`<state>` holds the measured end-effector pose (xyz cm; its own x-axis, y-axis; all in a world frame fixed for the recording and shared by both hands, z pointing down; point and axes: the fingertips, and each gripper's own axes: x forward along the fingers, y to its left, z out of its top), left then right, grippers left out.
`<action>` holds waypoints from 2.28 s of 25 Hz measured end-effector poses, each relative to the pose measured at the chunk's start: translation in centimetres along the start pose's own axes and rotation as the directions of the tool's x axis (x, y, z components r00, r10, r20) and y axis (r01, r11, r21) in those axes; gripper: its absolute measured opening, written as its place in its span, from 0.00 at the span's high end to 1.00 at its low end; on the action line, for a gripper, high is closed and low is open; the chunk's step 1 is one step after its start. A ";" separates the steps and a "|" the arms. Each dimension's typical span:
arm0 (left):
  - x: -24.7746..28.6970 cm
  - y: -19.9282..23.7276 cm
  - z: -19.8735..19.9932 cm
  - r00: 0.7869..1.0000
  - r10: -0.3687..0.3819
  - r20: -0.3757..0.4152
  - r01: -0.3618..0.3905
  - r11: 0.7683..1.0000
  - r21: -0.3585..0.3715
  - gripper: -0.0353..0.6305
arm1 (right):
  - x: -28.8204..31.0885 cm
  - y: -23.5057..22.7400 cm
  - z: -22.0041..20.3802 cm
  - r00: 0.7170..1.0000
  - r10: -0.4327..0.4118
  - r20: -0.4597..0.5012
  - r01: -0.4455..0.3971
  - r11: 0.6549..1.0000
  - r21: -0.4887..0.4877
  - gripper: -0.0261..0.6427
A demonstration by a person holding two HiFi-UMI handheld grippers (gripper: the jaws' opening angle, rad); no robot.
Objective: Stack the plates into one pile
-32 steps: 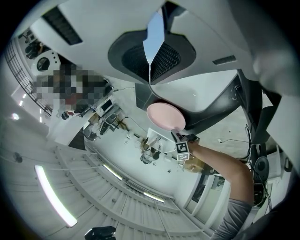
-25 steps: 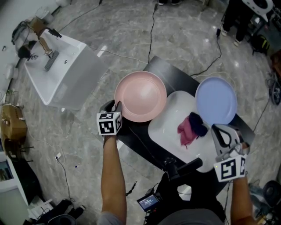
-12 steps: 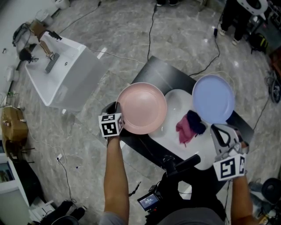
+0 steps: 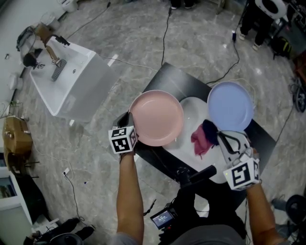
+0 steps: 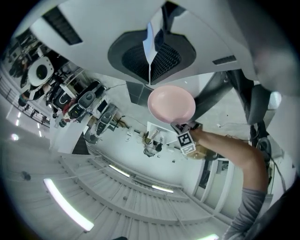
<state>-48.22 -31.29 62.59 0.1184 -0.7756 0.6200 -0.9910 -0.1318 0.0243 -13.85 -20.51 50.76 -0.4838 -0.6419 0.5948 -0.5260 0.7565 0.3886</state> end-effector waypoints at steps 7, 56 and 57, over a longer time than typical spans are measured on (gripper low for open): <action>-0.6 0.0 -1.5 1.000 0.010 -0.009 -0.010 1.000 -0.027 0.92 | 10.0 2.4 4.7 0.995 0.089 0.054 -0.096 0.985 0.142 0.90; -1.9 -4.0 -0.4 1.000 -0.030 0.002 0.030 0.993 -0.117 0.92 | 15.6 0.0 -1.5 0.997 0.047 -0.054 0.002 0.740 0.673 0.87; -1.9 -4.5 0.1 0.999 -0.035 0.007 0.036 0.993 -0.110 0.92 | 15.2 -0.4 -1.7 0.998 0.038 -0.053 0.008 0.737 0.676 0.88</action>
<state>-43.97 -29.30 61.20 0.1537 -0.7749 0.6131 -0.9870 -0.0908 0.1327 -19.82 -30.39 60.80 -0.4659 -0.6049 0.6458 -0.8641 0.4683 -0.1847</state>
